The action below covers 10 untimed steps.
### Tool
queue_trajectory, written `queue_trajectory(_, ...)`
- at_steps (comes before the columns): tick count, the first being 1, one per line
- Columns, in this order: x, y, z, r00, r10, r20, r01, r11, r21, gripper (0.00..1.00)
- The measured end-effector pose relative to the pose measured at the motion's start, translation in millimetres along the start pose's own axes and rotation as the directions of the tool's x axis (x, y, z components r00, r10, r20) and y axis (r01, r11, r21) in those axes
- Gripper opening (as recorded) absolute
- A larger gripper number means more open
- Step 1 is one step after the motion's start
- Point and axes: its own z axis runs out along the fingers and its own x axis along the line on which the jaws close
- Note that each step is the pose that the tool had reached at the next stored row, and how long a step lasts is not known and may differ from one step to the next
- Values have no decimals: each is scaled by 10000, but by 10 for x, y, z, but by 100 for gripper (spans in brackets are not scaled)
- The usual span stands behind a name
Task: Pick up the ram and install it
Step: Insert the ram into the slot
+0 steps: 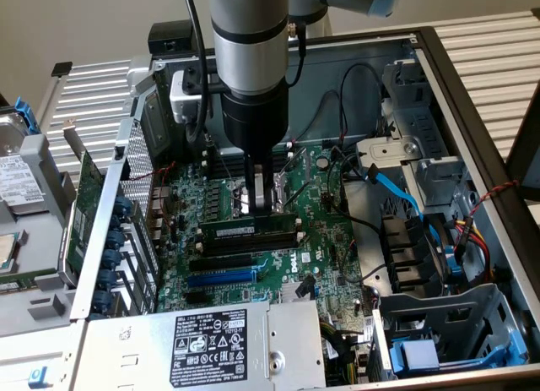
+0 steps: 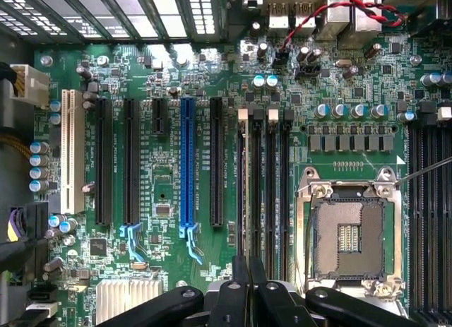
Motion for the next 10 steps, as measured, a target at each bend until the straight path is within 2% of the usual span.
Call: queue_trajectory(10,0,7,15,10000,39,3,-39,10000,55,12)
